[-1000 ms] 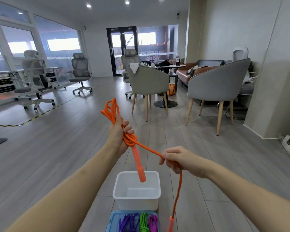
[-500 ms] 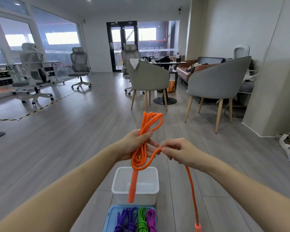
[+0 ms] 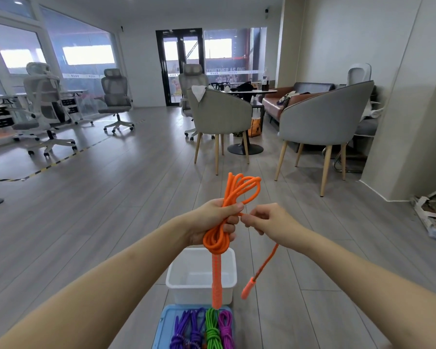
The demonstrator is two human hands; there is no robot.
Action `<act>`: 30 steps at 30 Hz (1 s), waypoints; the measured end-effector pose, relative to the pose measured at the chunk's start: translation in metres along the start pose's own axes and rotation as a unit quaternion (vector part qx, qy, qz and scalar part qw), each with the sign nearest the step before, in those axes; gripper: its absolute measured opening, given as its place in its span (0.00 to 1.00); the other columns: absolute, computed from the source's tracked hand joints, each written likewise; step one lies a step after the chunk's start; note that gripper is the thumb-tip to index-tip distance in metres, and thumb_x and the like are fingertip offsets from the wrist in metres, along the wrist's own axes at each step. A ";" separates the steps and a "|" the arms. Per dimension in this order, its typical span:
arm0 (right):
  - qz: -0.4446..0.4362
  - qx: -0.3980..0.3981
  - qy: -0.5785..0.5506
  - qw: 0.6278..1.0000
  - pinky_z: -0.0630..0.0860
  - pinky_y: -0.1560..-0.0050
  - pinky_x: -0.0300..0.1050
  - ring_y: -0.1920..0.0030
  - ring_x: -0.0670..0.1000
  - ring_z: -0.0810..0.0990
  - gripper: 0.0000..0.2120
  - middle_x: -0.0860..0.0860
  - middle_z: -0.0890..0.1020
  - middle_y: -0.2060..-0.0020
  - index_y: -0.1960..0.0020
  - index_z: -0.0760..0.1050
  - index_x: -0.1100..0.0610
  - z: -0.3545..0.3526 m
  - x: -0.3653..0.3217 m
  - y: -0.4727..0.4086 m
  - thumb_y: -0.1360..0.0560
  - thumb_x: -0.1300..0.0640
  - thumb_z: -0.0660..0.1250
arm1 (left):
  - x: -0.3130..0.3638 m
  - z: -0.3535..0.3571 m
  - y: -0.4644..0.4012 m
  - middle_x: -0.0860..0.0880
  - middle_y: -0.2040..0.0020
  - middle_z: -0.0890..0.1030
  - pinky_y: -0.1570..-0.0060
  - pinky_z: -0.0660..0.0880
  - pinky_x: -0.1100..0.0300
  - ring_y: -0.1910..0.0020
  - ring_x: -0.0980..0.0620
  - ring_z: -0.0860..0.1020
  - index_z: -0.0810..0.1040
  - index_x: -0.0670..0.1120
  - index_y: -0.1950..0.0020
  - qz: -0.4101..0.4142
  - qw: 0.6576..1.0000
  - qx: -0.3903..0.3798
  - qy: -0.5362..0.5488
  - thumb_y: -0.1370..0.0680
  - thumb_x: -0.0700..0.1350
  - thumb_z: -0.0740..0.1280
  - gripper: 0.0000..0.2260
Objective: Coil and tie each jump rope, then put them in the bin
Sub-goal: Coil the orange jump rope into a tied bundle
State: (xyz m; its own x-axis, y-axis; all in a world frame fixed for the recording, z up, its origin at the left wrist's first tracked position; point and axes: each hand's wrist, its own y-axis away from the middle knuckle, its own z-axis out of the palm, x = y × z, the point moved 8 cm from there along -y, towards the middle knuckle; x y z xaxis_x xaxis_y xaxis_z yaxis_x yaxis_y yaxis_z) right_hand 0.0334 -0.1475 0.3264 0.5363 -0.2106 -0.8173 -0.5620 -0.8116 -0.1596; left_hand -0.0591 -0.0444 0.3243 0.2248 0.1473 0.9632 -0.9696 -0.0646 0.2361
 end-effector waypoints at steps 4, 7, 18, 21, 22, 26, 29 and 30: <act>0.066 -0.048 -0.058 0.995 0.65 0.70 0.41 0.72 0.46 0.65 0.17 0.47 0.70 0.72 0.54 0.80 0.58 -0.006 0.021 0.001 0.21 0.43 0.70 | 0.005 0.010 0.005 0.50 0.66 0.65 0.69 0.72 0.63 0.72 0.56 0.65 0.72 0.47 0.51 -0.013 0.995 -0.070 -0.070 0.18 0.43 0.70 0.07; 0.088 -0.089 -0.137 0.983 0.63 0.70 0.41 0.72 0.47 0.63 0.12 0.49 0.68 0.71 0.55 0.78 0.59 -0.008 0.029 0.001 0.20 0.51 0.70 | 0.003 0.018 0.014 0.48 0.66 0.65 0.69 0.72 0.62 0.72 0.55 0.65 0.70 0.47 0.45 -0.032 0.982 -0.134 -0.128 0.18 0.38 0.68 0.08; 0.133 -0.146 0.058 0.979 0.67 0.68 0.39 0.69 0.46 0.71 0.13 0.48 0.76 0.68 0.56 0.84 0.55 0.020 0.020 0.012 0.23 0.45 0.73 | -0.075 0.016 -0.002 0.43 0.57 0.76 0.69 0.77 0.59 0.68 0.51 0.76 0.56 0.48 0.30 -0.158 0.806 -0.074 -0.565 0.22 0.39 0.70 0.28; 0.100 -0.094 0.100 0.985 0.69 0.67 0.37 0.68 0.45 0.73 0.15 0.48 0.77 0.68 0.55 0.83 0.58 0.034 0.004 0.013 0.19 0.48 0.68 | -0.085 -0.002 -0.019 0.44 0.57 0.77 0.65 0.79 0.55 0.66 0.50 0.77 0.52 0.43 0.25 -0.126 0.823 0.031 -0.553 0.21 0.38 0.68 0.31; 0.091 -0.088 0.098 0.987 0.69 0.68 0.37 0.68 0.46 0.73 0.15 0.50 0.76 0.67 0.53 0.83 0.60 0.038 0.000 0.013 0.18 0.49 0.66 | -0.086 -0.010 -0.024 0.43 0.57 0.77 0.61 0.80 0.53 0.66 0.49 0.77 0.50 0.40 0.25 -0.121 0.853 0.067 -0.504 0.20 0.38 0.66 0.30; 0.092 -0.094 0.016 0.991 0.65 0.71 0.38 0.69 0.46 0.69 0.10 0.50 0.75 0.64 0.52 0.81 0.56 0.036 -0.009 0.017 0.17 0.54 0.64 | -0.058 -0.029 -0.029 0.44 0.61 0.73 0.69 0.77 0.56 0.71 0.53 0.74 0.47 0.36 0.24 -0.054 0.966 0.118 -0.224 0.21 0.39 0.69 0.36; 0.113 -0.132 -0.135 0.976 0.58 0.72 0.39 0.73 0.46 0.63 0.07 0.50 0.72 0.67 0.48 0.79 0.58 0.027 -0.002 0.021 0.17 0.56 0.63 | -0.025 -0.024 -0.019 0.45 0.62 0.74 0.64 0.78 0.54 0.68 0.51 0.74 0.56 0.48 0.28 -0.008 0.998 0.040 -0.056 0.24 0.30 0.71 0.33; 0.113 -0.145 -0.163 0.969 0.56 0.72 0.40 0.73 0.46 0.62 0.08 0.49 0.71 0.67 0.47 0.78 0.58 0.023 0.000 0.022 0.16 0.54 0.63 | -0.015 -0.022 -0.015 0.45 0.63 0.75 0.64 0.78 0.54 0.67 0.51 0.74 0.57 0.50 0.28 0.009 1.000 0.012 -0.022 0.24 0.29 0.70 0.33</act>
State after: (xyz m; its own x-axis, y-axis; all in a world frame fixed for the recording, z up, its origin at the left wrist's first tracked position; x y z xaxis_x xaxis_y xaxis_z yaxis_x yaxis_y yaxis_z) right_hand 0.0071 -0.1527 0.3101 0.1661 -0.2548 -0.9526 -0.4164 -0.8938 0.1665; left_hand -0.0505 -0.0239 0.3033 0.2123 0.1034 0.9717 -0.9710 -0.0897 0.2217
